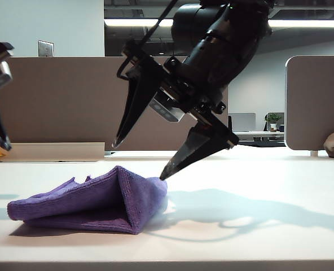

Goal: Fold the bottom of the cloth upward, then fold it vertically to form a square shape.

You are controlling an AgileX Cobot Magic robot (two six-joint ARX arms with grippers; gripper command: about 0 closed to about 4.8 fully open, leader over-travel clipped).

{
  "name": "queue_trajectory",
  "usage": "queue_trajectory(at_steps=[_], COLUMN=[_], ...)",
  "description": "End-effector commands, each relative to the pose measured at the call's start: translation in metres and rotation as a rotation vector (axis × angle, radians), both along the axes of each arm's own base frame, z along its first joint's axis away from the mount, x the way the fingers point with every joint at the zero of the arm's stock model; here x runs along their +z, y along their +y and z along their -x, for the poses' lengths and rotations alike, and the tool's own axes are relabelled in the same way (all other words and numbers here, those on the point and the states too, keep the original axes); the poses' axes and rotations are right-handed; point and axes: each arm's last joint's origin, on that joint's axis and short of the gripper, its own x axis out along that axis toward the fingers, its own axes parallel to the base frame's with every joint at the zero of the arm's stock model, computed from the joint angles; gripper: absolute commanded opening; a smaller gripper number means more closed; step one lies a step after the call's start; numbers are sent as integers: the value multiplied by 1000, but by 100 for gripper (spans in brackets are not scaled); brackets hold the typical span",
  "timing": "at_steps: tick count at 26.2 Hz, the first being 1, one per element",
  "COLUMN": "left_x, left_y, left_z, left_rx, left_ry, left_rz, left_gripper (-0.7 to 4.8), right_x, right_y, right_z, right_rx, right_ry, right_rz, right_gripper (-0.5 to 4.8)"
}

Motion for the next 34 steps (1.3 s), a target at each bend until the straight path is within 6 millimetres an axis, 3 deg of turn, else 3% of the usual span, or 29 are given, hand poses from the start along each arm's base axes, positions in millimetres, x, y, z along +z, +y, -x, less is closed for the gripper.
queue_trajectory(at_steps=[1, 5, 8, 16, 23, 34], left_x=[-5, -14, -15, -28, -43, -56], left_y=[-2, -5, -7, -10, -30, -33], left_z=[-6, -15, -19, -28, -33, -43], left_rx=[-18, -40, -49, -55, -116, -84], left_ry=[6, 24, 14, 51, 95, 112], left_rz=[8, 39, 79, 85, 80, 99], left_gripper=[111, 111, 110, 110, 111, 111], right_x=[2, 1, 0, -2, -2, -3], right_y=[-2, -3, -3, -2, 11, 10], right_z=[1, 1, 0, 0, 12, 13], right_rx=[-7, -8, -9, -6, 39, 36], right_ry=[-18, -7, -9, -1, -8, 9], right_rz=[33, 44, 43, 45, 44, 57], right_gripper=[364, 363, 317, 320, 320, 319])
